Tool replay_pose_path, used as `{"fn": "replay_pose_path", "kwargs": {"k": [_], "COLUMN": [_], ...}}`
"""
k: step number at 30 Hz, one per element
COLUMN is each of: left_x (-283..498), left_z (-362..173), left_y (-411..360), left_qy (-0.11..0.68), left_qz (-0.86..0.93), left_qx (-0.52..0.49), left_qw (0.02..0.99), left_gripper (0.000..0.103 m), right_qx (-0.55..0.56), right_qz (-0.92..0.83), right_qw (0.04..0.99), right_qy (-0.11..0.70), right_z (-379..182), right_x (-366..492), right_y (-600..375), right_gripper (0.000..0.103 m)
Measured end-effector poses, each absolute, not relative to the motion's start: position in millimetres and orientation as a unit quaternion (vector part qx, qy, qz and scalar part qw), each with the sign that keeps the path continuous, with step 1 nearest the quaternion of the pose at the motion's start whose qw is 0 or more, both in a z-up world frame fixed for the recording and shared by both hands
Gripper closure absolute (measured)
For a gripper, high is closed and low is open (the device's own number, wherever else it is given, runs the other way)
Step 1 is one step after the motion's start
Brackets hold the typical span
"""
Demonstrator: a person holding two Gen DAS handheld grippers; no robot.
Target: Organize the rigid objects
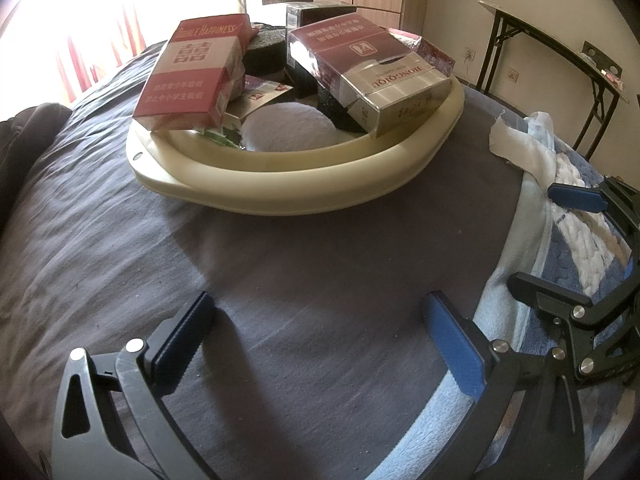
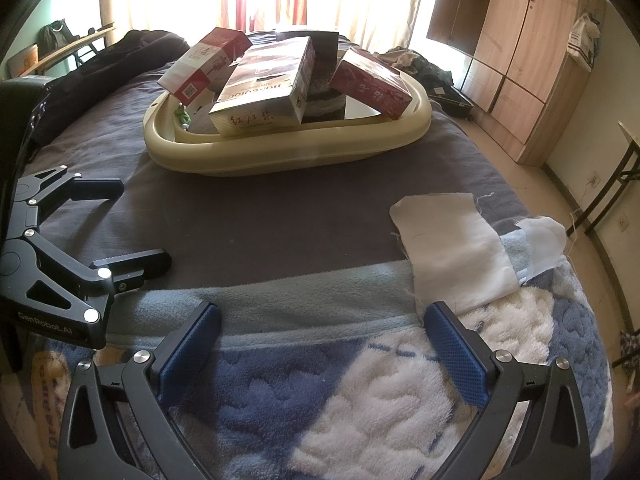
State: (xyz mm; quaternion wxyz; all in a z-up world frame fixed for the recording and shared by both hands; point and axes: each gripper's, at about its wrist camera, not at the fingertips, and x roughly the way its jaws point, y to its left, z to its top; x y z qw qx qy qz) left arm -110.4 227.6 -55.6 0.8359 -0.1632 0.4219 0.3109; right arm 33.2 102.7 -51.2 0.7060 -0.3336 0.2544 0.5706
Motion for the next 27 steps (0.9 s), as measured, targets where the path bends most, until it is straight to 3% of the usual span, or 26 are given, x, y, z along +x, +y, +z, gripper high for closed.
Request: {"fn": "replay_pose_path", "kwargs": {"k": [27], "left_x": [-110.9], "left_z": [-54.7], "left_y": [226.4], "left_qy": [0.421], "left_qz": [0.311], "left_qx": [-0.165], "left_qw": [0.836], "left_gripper": [0.0], "right_qx": [-0.334], "right_qz": [0.57], "right_qw": [0.706], "right_qy": [0.254], "right_z": [-51.7], "right_x": [32.9], "right_y": [103.5], "right_gripper": [0.0]}}
